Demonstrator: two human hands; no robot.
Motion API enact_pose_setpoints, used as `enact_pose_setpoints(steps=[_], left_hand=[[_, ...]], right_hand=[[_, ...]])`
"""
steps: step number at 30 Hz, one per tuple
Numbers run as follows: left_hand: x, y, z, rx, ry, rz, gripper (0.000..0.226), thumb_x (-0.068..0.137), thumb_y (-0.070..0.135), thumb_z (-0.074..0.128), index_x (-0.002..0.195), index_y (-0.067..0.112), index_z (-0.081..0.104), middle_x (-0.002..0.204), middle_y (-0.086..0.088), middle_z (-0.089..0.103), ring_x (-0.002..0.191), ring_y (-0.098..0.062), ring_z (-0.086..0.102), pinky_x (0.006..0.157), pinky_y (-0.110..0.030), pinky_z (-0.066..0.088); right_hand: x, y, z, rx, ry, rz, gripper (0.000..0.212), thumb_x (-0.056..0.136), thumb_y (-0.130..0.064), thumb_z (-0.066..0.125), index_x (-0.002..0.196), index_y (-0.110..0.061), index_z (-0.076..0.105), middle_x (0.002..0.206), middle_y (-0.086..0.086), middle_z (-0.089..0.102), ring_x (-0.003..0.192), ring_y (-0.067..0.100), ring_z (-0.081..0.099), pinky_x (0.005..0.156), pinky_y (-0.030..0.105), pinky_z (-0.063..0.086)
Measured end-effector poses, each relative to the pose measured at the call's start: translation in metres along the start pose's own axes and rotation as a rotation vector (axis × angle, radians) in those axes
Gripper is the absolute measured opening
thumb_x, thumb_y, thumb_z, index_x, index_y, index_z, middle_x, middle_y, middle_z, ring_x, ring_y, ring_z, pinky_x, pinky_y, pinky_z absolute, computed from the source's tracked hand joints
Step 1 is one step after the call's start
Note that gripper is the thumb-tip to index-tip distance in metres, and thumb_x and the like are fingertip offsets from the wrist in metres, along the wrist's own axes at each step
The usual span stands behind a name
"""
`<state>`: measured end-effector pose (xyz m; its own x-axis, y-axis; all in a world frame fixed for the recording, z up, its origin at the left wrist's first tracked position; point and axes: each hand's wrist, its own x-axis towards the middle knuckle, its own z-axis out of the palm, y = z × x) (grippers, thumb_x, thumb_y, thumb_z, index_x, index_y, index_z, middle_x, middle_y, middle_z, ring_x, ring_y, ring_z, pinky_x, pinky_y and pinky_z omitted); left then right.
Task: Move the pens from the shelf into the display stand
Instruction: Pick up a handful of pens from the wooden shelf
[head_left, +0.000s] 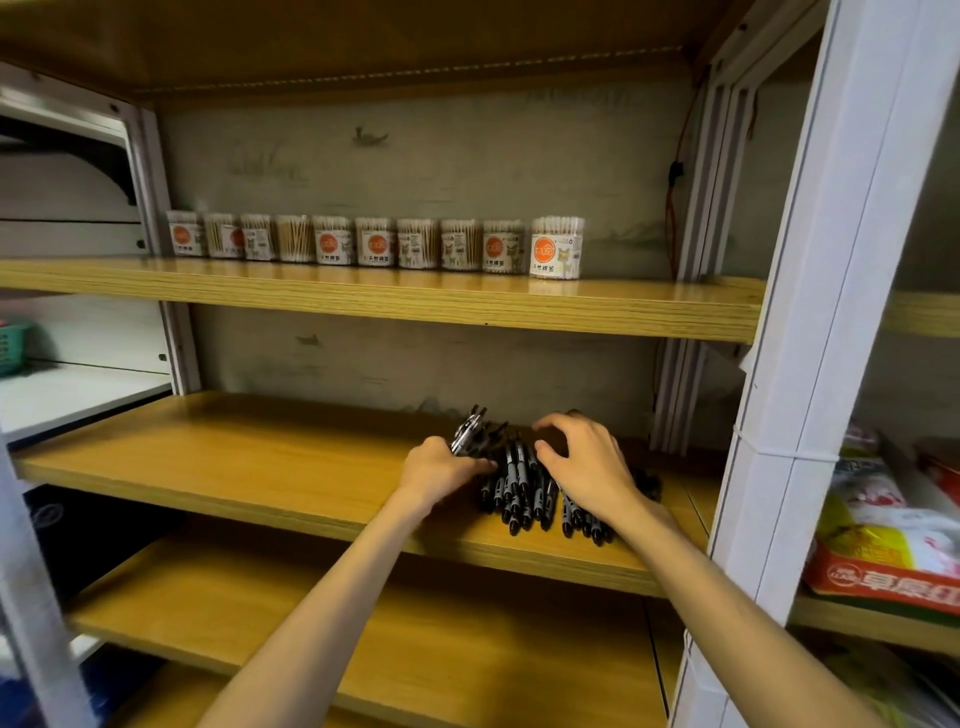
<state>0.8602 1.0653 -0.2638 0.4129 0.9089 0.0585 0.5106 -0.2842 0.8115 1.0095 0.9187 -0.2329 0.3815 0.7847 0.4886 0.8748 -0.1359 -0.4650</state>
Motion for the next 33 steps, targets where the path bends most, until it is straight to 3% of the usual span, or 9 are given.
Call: enact_pose_setpoints(steps=[4,9,12,19,22,26,28,30,33], left_hand=[[-0.001,0.002,-0.001,0.019,-0.016,-0.025,0.047,0.081,0.053,0.078,0.096,0.015,0.053,0.087,-0.001,0.063,0.066,-0.012,0.055,0.051,-0.023,0.04],[-0.004,0.002,-0.006,0.068,-0.007,0.012,0.048,0.08,0.051,0.08,0.095,0.008,0.063,0.084,-0.004,0.066,0.067,-0.014,0.058,0.053,-0.024,0.041],[-0.004,-0.002,-0.007,-0.182,0.017,-0.018,0.044,0.088,0.048,0.072,0.105,0.009,0.06,0.09,-0.004,0.065,0.073,-0.016,0.057,0.058,-0.027,0.042],[-0.004,-0.009,-0.017,-0.392,0.111,0.18,0.009,0.097,0.024,0.065,0.088,0.022,0.064,0.073,0.003,0.065,0.067,-0.012,0.059,0.064,-0.028,0.045],[-0.006,-0.012,-0.019,-0.453,0.191,0.289,0.014,0.095,0.033,0.068,0.094,0.019,0.068,0.074,0.003,0.066,0.06,-0.004,0.056,0.062,-0.026,0.046],[-0.006,-0.014,-0.023,-0.51,0.215,0.319,0.028,0.094,0.045,0.064,0.1,0.017,0.066,0.069,0.013,0.063,0.06,-0.009,0.053,0.06,-0.034,0.044],[-0.005,-0.02,-0.023,-0.493,0.208,0.32,0.007,0.099,0.032,0.063,0.102,0.027,0.067,0.086,0.015,0.071,0.078,-0.007,0.064,0.075,-0.034,0.052],[-0.005,-0.028,-0.021,-0.473,0.208,0.316,0.014,0.1,0.017,0.062,0.103,0.029,0.068,0.099,0.011,0.072,0.094,-0.01,0.067,0.085,-0.034,0.053],[-0.007,-0.033,-0.023,-0.542,0.282,0.333,0.012,0.098,0.016,0.065,0.101,0.027,0.069,0.095,0.006,0.073,0.078,-0.015,0.07,0.073,-0.03,0.054]], right_hand=[[-0.001,0.001,0.0,-0.001,0.0,0.0,0.027,0.099,-0.031,0.059,0.125,-0.03,0.064,0.133,-0.004,0.063,0.127,0.018,0.055,0.101,0.037,0.043],[-0.003,0.002,0.003,0.001,-0.003,0.008,0.025,0.099,-0.032,0.059,0.123,-0.031,0.065,0.13,-0.006,0.063,0.124,0.017,0.056,0.098,0.036,0.044],[-0.002,0.001,0.004,0.006,-0.004,0.006,0.025,0.099,-0.032,0.059,0.123,-0.031,0.065,0.13,-0.006,0.063,0.123,0.017,0.057,0.096,0.035,0.043],[-0.001,-0.002,0.003,0.004,-0.005,0.002,0.026,0.1,-0.031,0.059,0.125,-0.03,0.064,0.132,-0.005,0.062,0.126,0.017,0.055,0.101,0.035,0.042],[0.0,-0.005,0.004,0.003,-0.014,-0.002,0.027,0.1,-0.031,0.058,0.126,-0.03,0.064,0.132,-0.006,0.061,0.126,0.017,0.055,0.102,0.037,0.042],[0.001,-0.008,0.006,0.003,-0.014,-0.01,0.026,0.1,-0.031,0.058,0.125,-0.031,0.064,0.131,-0.006,0.061,0.124,0.017,0.055,0.096,0.034,0.041],[0.001,-0.008,0.009,0.001,-0.019,-0.014,0.026,0.099,-0.032,0.058,0.124,-0.032,0.064,0.13,-0.007,0.062,0.124,0.017,0.055,0.093,0.033,0.039],[0.002,-0.009,0.01,-0.003,-0.026,-0.014,0.026,0.099,-0.032,0.058,0.124,-0.032,0.064,0.129,-0.007,0.062,0.124,0.017,0.055,0.095,0.033,0.04],[0.002,-0.009,0.011,-0.007,-0.027,-0.015,0.026,0.099,-0.032,0.058,0.124,-0.033,0.064,0.13,-0.007,0.062,0.124,0.017,0.055,0.096,0.034,0.041]])
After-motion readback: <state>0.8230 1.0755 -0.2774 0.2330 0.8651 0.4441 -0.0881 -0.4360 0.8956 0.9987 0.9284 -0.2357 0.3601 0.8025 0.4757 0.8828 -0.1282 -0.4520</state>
